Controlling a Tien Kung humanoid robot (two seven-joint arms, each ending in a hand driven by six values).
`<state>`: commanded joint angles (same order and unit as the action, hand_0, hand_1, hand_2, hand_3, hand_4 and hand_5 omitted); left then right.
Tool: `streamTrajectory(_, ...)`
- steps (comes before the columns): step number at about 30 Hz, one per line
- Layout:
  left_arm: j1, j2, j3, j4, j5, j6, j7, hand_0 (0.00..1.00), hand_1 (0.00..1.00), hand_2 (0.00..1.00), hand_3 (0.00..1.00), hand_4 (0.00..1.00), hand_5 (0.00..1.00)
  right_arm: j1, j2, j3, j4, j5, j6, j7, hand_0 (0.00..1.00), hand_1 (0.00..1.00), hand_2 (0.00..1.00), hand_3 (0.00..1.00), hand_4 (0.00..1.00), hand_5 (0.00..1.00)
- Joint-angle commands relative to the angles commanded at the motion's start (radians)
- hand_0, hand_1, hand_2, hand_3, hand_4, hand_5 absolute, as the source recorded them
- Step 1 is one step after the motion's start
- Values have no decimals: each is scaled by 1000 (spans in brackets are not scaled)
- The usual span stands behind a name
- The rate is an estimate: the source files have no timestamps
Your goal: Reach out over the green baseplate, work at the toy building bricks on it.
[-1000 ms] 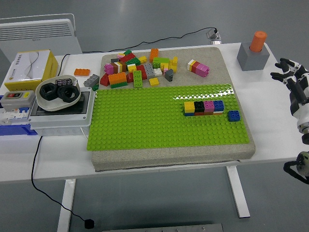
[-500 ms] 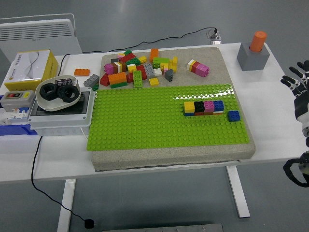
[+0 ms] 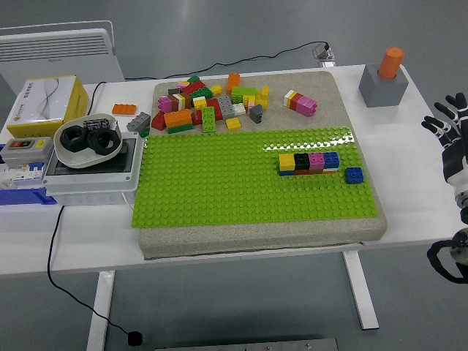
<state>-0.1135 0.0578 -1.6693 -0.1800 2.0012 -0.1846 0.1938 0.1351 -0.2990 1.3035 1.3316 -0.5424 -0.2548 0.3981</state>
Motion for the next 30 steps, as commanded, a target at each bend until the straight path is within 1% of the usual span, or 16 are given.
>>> streamTrajectory(10, 17, -2, -11, 0, 26, -3, -2, 743, 691, 701, 757, 950, 871, -5, 3, -11, -4, -1, -3, -2, 619, 493, 615, 638, 920, 541)
streamTrajectory(23, 17, -5, -15, 0, 24, -3, -1, 744, 691, 699, 756, 950, 874, 0, 7, -10, -4, -3, -4, -3, 618, 494, 615, 637, 918, 537)
streamTrajectory(30, 26, -6, -14, 0, 16, -2, -1, 744, 691, 695, 756, 950, 874, -9, 9, 13, 0, -9, -6, -5, 618, 492, 615, 638, 917, 536)
